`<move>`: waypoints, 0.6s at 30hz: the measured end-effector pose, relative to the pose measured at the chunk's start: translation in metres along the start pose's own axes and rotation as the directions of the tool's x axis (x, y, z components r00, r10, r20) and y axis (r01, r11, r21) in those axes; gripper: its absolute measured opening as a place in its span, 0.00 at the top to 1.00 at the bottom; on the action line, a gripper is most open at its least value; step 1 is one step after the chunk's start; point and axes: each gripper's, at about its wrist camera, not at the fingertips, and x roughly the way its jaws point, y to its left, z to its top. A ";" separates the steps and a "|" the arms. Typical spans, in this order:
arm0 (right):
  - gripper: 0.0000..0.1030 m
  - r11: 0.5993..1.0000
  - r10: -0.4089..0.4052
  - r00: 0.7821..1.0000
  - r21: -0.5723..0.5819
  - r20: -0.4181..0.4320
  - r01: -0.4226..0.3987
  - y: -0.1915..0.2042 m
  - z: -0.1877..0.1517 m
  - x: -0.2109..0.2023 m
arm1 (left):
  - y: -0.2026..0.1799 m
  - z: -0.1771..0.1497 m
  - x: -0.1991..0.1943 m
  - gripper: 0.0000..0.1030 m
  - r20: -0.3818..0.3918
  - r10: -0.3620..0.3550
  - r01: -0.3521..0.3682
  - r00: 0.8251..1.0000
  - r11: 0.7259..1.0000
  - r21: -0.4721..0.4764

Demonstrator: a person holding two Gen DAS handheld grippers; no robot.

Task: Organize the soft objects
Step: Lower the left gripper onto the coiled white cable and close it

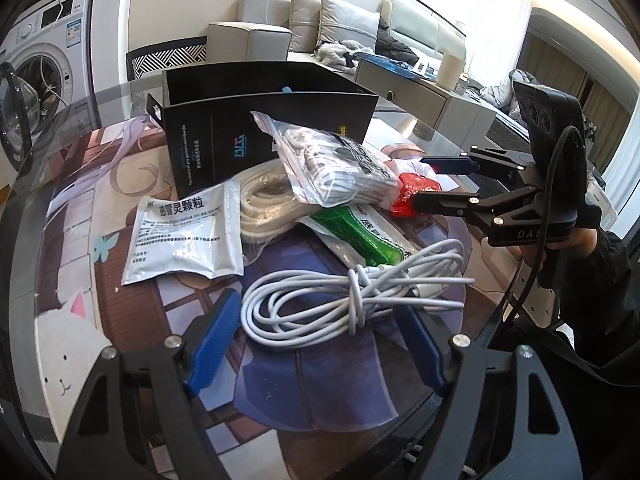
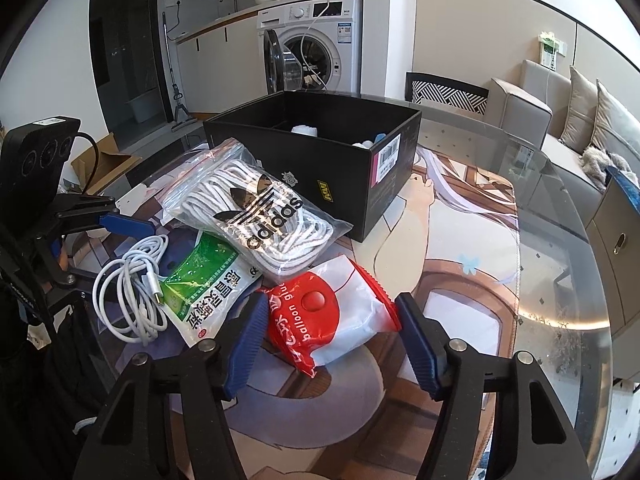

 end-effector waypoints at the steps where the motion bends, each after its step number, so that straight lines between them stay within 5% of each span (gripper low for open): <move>1: 0.37 1.000 -0.002 1.000 0.000 0.001 0.002 0.000 0.000 -0.001 | 0.000 -0.001 -0.001 0.26 0.004 -0.001 0.001 1.000 1.000 -0.001; 3: 0.38 1.000 -0.002 1.000 -0.001 0.003 0.002 -0.001 0.000 -0.002 | 0.001 -0.002 -0.003 0.39 0.009 -0.008 0.008 1.000 1.000 -0.004; 5: 0.38 1.000 -0.004 1.000 -0.002 0.008 0.004 -0.001 0.000 -0.003 | 0.002 -0.003 -0.005 0.41 0.013 -0.019 0.019 1.000 1.000 -0.013; 13: 0.38 1.000 -0.009 1.000 -0.001 0.007 0.009 -0.003 -0.001 -0.005 | -0.001 -0.003 -0.004 0.40 0.009 0.005 -0.005 1.000 1.000 0.015; 18: 0.38 1.000 -0.010 1.000 0.002 0.009 0.010 -0.004 -0.001 -0.005 | -0.004 0.000 -0.008 0.28 0.023 0.046 -0.047 0.999 0.997 0.053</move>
